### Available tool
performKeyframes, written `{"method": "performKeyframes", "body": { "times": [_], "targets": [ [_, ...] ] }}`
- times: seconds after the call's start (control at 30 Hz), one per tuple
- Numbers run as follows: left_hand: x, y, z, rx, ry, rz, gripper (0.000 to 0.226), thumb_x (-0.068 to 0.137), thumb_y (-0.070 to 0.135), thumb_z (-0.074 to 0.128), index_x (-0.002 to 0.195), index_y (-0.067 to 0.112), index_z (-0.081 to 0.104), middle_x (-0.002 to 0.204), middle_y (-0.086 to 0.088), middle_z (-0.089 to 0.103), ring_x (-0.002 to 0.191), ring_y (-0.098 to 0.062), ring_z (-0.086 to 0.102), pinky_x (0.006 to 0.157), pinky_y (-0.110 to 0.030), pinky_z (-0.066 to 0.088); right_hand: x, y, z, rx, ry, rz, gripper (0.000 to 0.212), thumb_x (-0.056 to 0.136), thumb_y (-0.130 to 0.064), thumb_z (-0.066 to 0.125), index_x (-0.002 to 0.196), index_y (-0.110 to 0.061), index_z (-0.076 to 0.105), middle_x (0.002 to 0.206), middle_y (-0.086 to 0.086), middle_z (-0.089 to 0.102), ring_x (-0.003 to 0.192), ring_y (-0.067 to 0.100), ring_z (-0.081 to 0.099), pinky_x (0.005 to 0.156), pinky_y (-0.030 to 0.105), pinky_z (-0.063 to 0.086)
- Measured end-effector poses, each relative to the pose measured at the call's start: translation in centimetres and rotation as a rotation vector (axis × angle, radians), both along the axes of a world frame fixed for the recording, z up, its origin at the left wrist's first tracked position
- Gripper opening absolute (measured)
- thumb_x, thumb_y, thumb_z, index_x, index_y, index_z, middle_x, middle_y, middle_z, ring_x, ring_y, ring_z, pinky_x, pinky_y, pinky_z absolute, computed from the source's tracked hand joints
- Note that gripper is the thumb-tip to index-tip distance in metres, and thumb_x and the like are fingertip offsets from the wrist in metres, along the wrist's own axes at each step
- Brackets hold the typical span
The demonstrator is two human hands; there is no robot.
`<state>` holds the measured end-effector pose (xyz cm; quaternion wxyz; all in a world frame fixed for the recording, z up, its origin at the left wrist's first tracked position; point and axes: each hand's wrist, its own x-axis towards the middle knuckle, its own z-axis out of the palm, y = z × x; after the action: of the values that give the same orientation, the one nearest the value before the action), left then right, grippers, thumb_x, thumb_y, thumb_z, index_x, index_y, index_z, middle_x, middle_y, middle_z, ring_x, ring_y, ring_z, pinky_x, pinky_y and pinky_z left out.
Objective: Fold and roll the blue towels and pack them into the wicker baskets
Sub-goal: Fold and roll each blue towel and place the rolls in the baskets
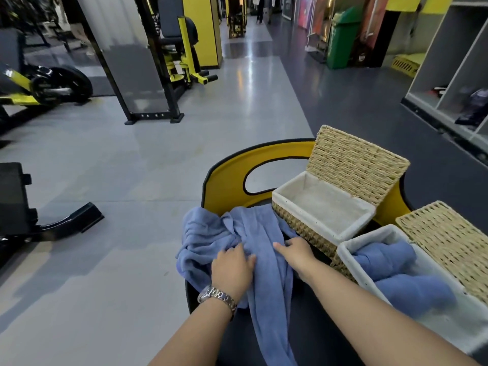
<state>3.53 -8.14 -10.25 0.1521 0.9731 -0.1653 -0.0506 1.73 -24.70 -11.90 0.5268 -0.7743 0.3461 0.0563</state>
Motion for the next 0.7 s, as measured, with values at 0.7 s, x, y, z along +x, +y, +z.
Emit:
{"method": "performKeyframes", "body": {
  "times": [0.7],
  "targets": [
    [-6.2, 1.4, 9.7, -1.143, 0.829, 0.039, 0.052, 0.094, 0.038, 0.053, 0.137, 0.012, 0.04, 0.129, -0.003, 0.058, 0.108, -0.008, 0.061, 0.086, -0.026, 0.051, -14.6, -3.5, 14.7, 0.164, -0.484, 0.021, 0.045, 0.081, 0.01, 0.048, 0.101, -0.03, 0.051, 0.08, 0.013, 0.065, 0.066, 0.022, 0.057, 0.053, 0.028, 0.042]
  ]
}}
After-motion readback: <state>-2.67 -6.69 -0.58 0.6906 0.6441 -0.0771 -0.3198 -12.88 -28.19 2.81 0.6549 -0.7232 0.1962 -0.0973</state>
